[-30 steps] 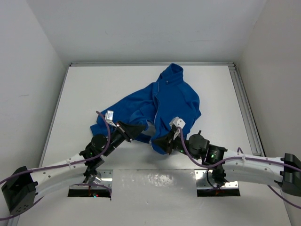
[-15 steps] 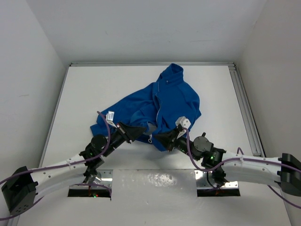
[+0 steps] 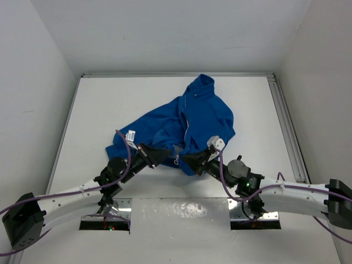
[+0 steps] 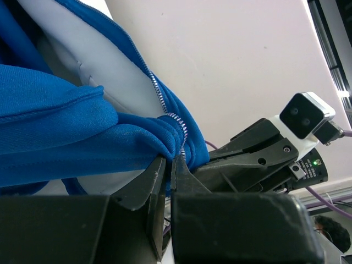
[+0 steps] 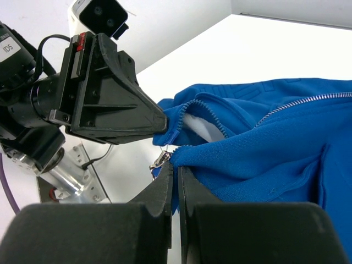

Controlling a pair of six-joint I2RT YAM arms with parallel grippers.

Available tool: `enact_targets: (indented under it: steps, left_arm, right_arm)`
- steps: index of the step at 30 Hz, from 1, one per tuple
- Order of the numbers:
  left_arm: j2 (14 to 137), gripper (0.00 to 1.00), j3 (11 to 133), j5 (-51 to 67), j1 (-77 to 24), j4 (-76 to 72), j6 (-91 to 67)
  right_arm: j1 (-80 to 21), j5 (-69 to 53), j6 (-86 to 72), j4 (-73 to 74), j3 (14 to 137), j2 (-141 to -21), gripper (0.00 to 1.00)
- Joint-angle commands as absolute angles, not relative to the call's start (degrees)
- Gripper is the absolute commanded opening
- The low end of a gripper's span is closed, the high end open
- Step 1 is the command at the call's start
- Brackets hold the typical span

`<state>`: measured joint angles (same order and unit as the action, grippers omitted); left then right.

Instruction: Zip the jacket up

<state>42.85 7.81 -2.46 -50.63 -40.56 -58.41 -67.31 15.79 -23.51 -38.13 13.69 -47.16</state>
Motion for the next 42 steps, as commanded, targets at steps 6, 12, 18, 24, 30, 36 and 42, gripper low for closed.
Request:
enact_targets:
  steps: [6,12,18,24,30,36,42]
  left_arm:
    - [42.2,0.0,7.5,-0.4,-50.9,-44.2,-58.4]
    - [42.4,0.0,7.6,-0.3,-51.1,-44.3,-58.4]
    - [42.6,0.0,7.9,1.2,-51.3,-44.6,-57.7]
    - [43.1,0.0,7.9,1.3,-52.0,-44.8,-57.7]
    - [43.0,0.0,7.9,1.6,-52.2,-45.1,-57.7]
    - [42.7,0.0,8.3,0.9,-52.7,-43.8,-57.2]
    - [42.6,0.0,8.8,0.2,-53.7,-42.0,-56.7]
  right_arm:
    - [-67.4,17.2,-22.0,-42.1,14.3,-45.9,0.0]
    - [-67.4,17.2,-22.0,-41.8,14.5,-46.1,0.0]
    - [-67.4,17.3,-21.8,-41.8,14.7,-46.2,0.0]
    - [-67.4,17.6,-22.1,-41.8,14.8,-46.6,0.0]
    - [-67.3,17.8,-22.1,-42.0,14.8,-46.4,0.0]
    - [-67.4,18.7,-21.6,-41.3,15.6,-46.8,0.0]
    - [-67.4,19.9,-21.3,-41.2,16.8,-47.7,0.0]
